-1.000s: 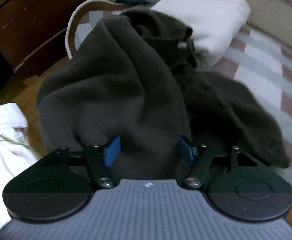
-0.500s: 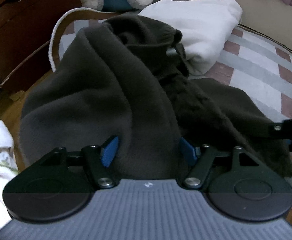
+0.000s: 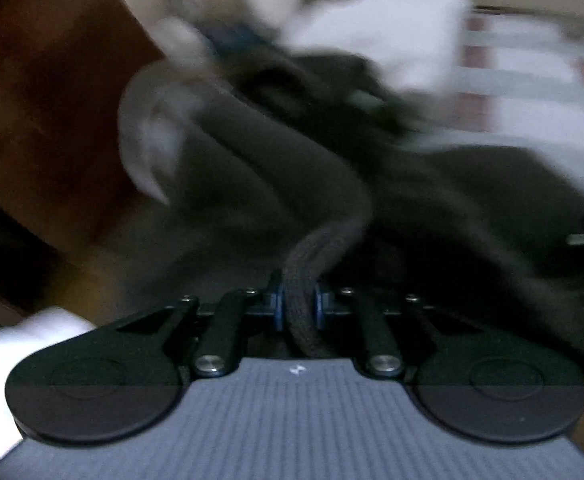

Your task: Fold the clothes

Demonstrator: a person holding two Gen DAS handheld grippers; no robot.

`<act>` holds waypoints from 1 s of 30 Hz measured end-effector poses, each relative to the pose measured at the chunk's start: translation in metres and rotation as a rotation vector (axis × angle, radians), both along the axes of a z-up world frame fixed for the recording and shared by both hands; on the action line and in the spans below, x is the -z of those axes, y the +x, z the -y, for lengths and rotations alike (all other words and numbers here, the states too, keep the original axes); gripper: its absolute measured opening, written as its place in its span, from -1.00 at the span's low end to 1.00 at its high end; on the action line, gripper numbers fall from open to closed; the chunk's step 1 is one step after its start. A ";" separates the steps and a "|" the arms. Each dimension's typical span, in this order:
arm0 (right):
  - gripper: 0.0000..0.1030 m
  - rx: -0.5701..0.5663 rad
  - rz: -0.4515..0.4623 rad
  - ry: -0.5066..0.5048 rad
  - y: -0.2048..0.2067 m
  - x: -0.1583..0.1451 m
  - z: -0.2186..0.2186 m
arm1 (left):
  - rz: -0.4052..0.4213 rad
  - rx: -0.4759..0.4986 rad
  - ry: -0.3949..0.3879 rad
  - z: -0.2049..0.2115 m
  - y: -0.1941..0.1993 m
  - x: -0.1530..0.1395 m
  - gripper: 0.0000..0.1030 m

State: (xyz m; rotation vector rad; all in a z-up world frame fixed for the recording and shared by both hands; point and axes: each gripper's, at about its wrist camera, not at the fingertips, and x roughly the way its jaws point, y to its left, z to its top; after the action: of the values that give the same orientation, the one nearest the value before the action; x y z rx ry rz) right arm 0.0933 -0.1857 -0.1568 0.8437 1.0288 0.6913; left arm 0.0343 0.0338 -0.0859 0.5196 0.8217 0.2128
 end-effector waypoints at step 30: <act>-0.45 0.052 -0.177 0.354 -0.006 0.022 -0.014 | -0.208 -0.082 -1.076 -0.074 -0.008 -0.011 -0.66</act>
State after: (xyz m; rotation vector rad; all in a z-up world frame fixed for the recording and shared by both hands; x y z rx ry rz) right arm 0.0875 -0.1714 -0.1792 1.2532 1.0536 0.7772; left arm 0.0267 0.1076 -0.0751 -0.5128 1.0273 -0.2217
